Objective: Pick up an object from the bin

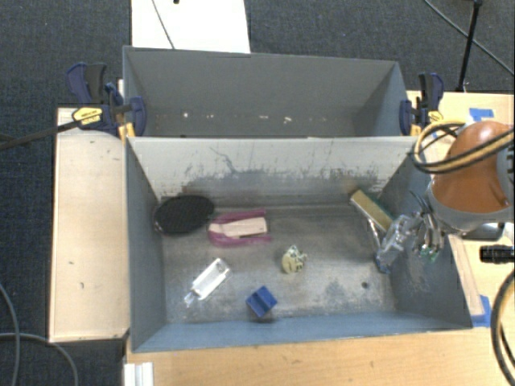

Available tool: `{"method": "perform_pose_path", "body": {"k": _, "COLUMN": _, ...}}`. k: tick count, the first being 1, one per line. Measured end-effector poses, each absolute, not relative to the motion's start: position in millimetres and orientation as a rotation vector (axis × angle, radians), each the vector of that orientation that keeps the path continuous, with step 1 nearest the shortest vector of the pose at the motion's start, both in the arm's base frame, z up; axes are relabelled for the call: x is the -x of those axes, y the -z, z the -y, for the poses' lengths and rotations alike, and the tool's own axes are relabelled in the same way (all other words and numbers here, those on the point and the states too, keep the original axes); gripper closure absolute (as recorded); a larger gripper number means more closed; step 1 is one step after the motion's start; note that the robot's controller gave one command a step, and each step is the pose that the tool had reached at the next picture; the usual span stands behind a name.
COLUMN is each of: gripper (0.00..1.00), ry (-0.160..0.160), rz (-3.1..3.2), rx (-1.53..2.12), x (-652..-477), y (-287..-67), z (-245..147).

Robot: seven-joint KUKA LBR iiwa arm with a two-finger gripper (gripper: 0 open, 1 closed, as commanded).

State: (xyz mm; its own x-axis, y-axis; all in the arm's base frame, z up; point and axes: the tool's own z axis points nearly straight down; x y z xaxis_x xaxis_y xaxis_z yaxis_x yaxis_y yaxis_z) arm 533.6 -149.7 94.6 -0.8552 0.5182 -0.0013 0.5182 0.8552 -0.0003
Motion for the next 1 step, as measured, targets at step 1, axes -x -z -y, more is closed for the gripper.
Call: {"method": "perform_pose_path", "body": {"k": 1, "gripper": 0.00, "ry": 0.001, "rz": -3.027, "rx": -0.843, "x": -533.0, "y": -94.1, "z": 149.6}}
